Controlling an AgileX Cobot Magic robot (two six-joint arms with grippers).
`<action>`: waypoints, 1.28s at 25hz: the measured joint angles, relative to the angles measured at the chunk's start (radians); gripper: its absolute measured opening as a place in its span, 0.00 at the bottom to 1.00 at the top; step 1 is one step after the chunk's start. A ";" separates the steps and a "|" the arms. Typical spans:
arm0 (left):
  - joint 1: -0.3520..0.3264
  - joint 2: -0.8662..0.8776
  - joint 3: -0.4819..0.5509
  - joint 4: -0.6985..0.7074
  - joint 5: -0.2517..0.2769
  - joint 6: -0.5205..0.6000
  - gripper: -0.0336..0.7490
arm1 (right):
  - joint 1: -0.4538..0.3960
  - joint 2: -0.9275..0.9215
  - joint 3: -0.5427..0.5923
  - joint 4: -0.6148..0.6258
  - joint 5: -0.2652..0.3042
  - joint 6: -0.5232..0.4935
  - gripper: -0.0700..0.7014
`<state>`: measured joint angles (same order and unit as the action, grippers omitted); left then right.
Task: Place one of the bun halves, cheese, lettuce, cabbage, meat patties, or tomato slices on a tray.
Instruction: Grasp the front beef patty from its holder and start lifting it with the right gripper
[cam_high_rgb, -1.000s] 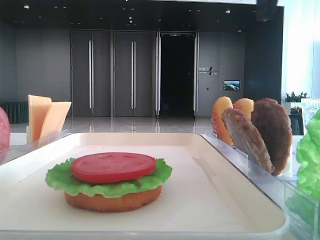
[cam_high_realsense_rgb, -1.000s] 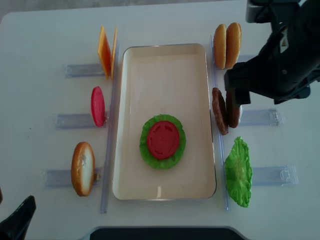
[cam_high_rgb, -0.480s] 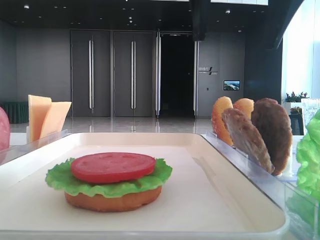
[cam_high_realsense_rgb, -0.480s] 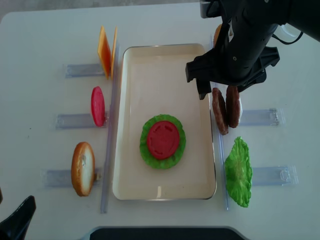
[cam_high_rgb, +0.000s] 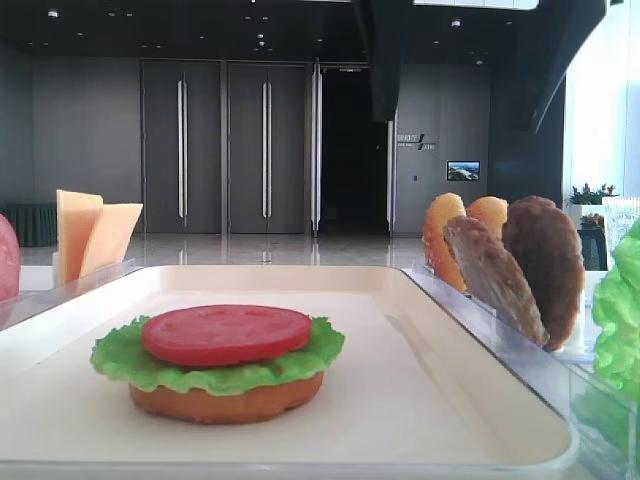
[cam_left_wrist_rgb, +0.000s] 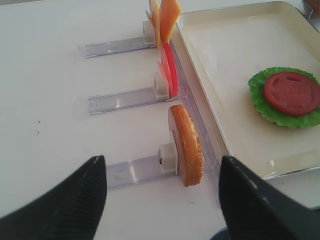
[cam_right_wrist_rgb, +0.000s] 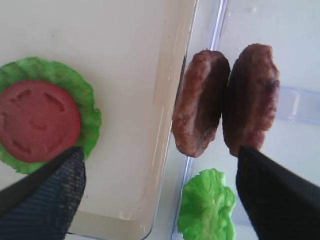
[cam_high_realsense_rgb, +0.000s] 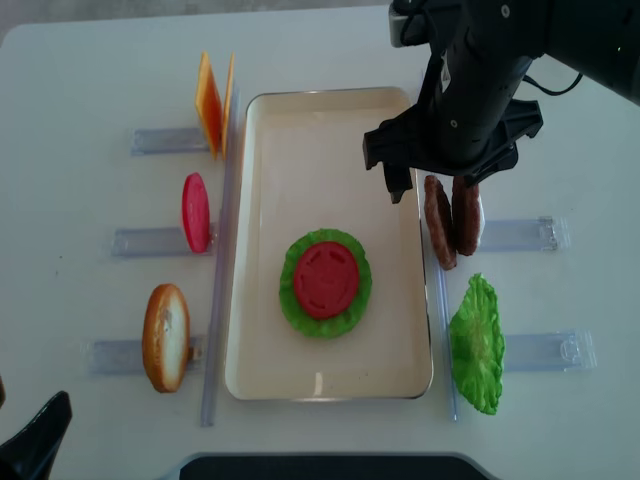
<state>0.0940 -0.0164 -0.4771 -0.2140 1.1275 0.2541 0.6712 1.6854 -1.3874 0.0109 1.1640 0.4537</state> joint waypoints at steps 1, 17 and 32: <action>0.000 0.000 0.000 0.000 0.000 0.000 0.73 | 0.000 0.011 -0.001 0.000 0.000 -0.002 0.84; 0.000 0.000 0.000 0.000 0.000 0.000 0.73 | 0.000 0.115 -0.002 -0.003 -0.039 -0.024 0.82; 0.000 0.000 0.000 0.000 0.000 0.000 0.73 | -0.005 0.158 -0.003 -0.011 -0.051 -0.032 0.82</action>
<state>0.0940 -0.0164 -0.4771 -0.2140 1.1275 0.2541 0.6659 1.8433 -1.3899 0.0000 1.1126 0.4215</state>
